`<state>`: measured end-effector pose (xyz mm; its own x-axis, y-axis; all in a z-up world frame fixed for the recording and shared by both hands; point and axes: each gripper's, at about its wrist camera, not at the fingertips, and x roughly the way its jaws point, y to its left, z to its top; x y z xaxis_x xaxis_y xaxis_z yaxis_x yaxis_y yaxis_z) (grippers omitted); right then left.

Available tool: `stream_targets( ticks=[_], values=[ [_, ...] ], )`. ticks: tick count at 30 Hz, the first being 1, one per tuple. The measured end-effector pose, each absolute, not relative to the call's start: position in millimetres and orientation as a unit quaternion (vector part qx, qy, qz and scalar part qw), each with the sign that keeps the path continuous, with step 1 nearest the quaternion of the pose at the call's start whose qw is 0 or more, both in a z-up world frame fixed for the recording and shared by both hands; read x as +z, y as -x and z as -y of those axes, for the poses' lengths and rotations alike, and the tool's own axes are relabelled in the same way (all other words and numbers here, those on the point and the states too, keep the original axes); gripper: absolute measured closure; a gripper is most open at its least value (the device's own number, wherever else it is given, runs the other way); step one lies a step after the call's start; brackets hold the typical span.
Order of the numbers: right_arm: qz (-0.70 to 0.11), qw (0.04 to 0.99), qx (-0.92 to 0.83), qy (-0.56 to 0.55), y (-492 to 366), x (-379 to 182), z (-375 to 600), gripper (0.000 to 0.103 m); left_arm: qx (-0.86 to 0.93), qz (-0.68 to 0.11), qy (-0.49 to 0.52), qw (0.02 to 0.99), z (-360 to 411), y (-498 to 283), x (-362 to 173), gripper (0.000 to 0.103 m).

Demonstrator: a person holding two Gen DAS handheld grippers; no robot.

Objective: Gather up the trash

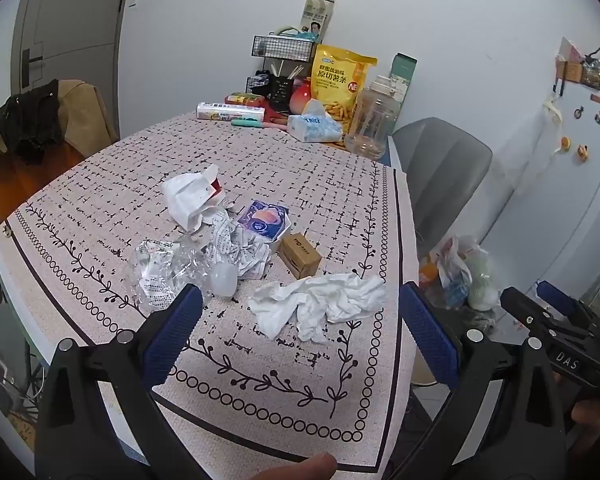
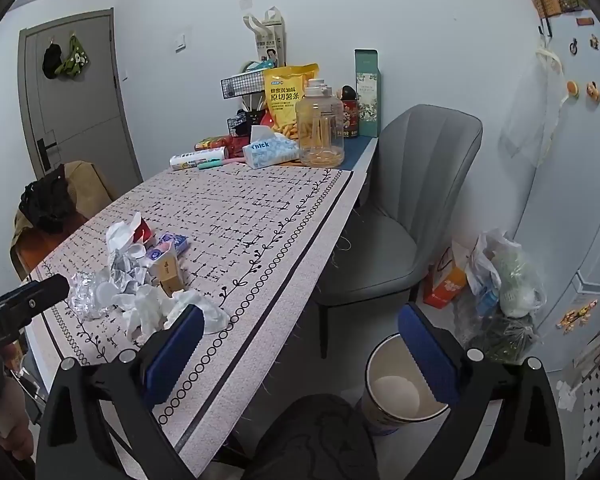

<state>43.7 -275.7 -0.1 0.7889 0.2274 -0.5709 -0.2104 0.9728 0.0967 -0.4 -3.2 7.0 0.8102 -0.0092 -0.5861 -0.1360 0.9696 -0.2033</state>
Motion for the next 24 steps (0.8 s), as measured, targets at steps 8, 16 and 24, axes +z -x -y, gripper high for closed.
stream_targets(
  ticks=[8,16,24],
  values=[
    [-0.301,0.947,0.112,-0.005,-49.1,1.8,265.9,0.008,0.031,-0.307,0.112,0.945,8.2,-5.4,2.0,0.006],
    [-0.306,0.945,0.113,-0.007,-50.0,-1.0,265.7,0.008,0.033,-0.308,0.114,0.944,7.0,-4.4,0.0,0.006],
    [-0.306,0.945,0.115,-0.004,-49.1,-1.5,264.6,0.008,0.034,-0.309,0.115,0.944,5.1,-3.7,0.0,0.006]
  ],
)
